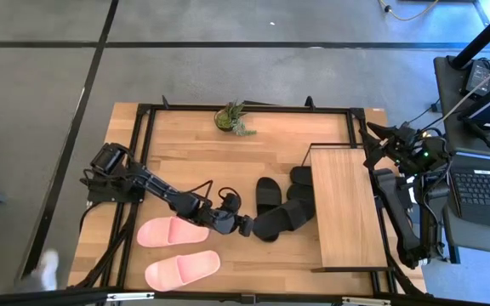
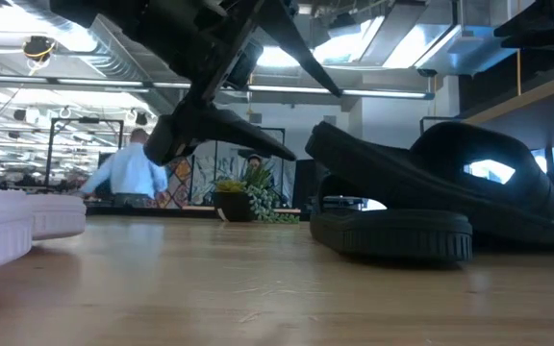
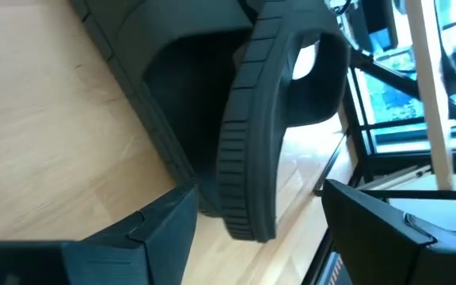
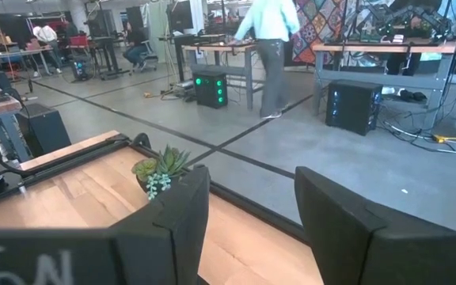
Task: Pick and place slides into the shelf
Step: Put the black slides under the shelf
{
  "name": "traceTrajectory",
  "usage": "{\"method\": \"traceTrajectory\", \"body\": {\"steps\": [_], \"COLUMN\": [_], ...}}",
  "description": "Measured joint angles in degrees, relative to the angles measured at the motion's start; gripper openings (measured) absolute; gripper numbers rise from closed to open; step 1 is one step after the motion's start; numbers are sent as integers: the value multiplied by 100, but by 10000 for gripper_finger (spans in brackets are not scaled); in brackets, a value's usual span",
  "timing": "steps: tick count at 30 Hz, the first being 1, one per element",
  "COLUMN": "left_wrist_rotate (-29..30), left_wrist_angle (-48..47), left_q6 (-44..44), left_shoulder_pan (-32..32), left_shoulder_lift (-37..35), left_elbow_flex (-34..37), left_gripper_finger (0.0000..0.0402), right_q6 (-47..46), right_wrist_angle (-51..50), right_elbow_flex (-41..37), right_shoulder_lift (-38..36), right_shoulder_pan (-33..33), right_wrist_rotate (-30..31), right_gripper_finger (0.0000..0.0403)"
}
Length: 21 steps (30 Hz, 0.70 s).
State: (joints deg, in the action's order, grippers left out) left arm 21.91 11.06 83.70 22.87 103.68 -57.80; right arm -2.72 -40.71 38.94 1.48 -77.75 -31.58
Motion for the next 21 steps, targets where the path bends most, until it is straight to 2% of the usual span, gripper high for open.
{"method": "traceTrajectory", "body": {"steps": [11, 18, 21], "left_wrist_rotate": [-39, -110, -394], "left_wrist_angle": [75, 609, 594], "left_q6": [170, 134, -6], "left_shoulder_pan": [-7, -142, -215], "left_shoulder_lift": [110, 394, 400], "left_elbow_flex": [-2, -11, -4], "left_gripper_finger": [258, 258, 252], "right_q6": [4, 5, 7], "right_wrist_angle": [2, 5, 5], "right_elbow_flex": [0, 0, 0], "right_shoulder_lift": [1, 1, 0], "right_shoulder_pan": [1, 1, 2], "right_wrist_rotate": [-1, 1, 1], "right_gripper_finger": [188, 188, 188]}}
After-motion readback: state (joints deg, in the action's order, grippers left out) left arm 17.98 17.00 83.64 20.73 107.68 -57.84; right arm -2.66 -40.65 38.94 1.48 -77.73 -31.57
